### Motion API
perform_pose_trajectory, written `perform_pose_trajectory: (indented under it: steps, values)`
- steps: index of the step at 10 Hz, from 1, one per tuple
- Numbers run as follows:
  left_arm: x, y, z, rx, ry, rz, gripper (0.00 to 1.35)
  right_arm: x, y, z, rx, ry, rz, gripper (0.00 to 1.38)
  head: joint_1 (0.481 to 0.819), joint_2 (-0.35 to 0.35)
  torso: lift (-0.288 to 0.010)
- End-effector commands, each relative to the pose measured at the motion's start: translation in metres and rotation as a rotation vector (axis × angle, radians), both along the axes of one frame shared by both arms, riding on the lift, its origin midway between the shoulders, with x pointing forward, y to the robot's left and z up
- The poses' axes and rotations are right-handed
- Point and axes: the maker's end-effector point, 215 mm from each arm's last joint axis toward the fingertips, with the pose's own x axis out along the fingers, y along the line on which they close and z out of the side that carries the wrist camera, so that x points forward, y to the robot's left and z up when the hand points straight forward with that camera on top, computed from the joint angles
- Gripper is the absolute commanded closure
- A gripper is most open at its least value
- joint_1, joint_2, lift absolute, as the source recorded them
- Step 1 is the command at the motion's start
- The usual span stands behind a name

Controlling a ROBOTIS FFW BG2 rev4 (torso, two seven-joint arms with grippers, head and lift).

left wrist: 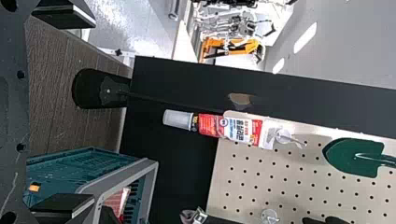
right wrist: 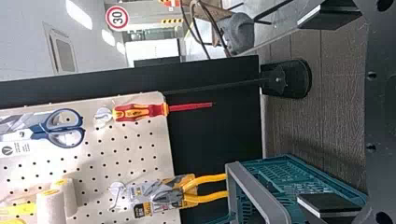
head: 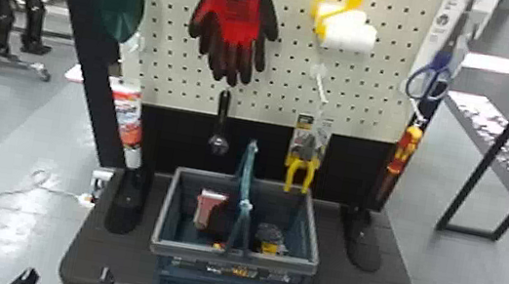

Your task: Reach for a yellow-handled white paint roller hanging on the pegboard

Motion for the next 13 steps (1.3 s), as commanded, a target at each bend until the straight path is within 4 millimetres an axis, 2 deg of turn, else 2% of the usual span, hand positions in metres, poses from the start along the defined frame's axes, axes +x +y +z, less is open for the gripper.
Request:
perform_pose_trajectory:
  steps: [1, 13]
  values:
    - [0.0, 0.0, 0.0, 0.0, 0.0, 0.0, 0.0, -0.0001, 0.0014, -0.0003, 0.005, 0.0, -0.002, 0.0, 0.549, 0.0, -0.1]
    - [0.0, 0.0, 0.0, 0.0, 0.0, 0.0, 0.0, -0.0001, 0.0014, -0.0003, 0.005, 0.0, -0.002, 0.0, 0.549, 0.0, -0.1]
